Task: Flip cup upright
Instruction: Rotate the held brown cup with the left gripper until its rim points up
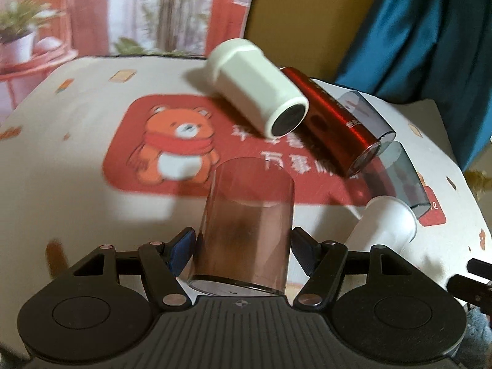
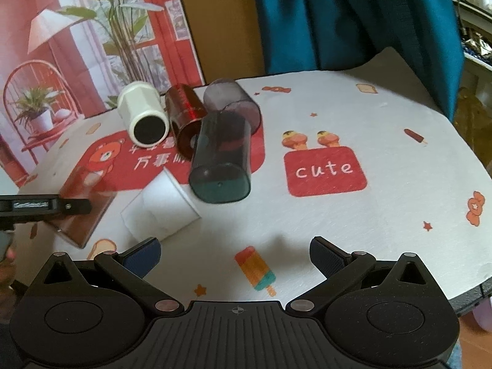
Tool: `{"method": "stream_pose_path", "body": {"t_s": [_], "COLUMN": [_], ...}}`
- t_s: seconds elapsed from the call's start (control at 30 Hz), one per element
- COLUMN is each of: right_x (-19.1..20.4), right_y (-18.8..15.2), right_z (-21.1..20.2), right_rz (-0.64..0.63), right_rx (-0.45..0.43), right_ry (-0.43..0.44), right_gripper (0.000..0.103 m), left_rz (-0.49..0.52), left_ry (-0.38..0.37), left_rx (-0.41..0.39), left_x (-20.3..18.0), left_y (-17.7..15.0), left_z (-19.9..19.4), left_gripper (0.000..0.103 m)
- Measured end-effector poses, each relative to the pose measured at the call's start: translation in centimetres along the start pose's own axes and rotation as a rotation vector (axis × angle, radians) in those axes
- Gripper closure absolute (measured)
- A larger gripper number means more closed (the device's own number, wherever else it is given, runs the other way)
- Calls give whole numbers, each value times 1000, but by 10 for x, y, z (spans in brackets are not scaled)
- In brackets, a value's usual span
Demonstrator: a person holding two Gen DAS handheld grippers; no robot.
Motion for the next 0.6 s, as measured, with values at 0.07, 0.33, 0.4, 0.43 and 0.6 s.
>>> {"method": "stream_pose_path", "body": {"t_s": [0.07, 0.33, 0.4, 0.43, 0.6], "right_x": [3, 12, 13, 15, 18], "right_y": [-2, -4, -6, -8, -9], "right_z": [4, 24, 24, 24, 16], "right_rz": [-14, -81, -84, -91, -104], "right_rx": [11, 24, 32, 33, 26], "right_ry": [-3, -60, -59, -61, -61], "right_gripper": [0, 0, 0, 0, 0], "left_rz": [-28, -151, -172, -179, -194], "left_ry": [8, 18, 18, 17, 19], "left_rx": [-2, -10, -12, -11, -7], "left_x": [0, 2, 2, 3, 1], "left_y": [-9, -35, -37, -37, -39], "left_z": [-8, -30, -31, -32, -32], "left_gripper": [32, 32, 32, 32, 32]}}
Point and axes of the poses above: each gripper's, at about its wrist camera, not at the fingertips, and z roughly the way its jaws point, x to its left, y to its top, the point moved 4 cm from there along z, roughly the way its jaws point, and after that the axes turned 4 degrees about z, right-handed, at the moved point
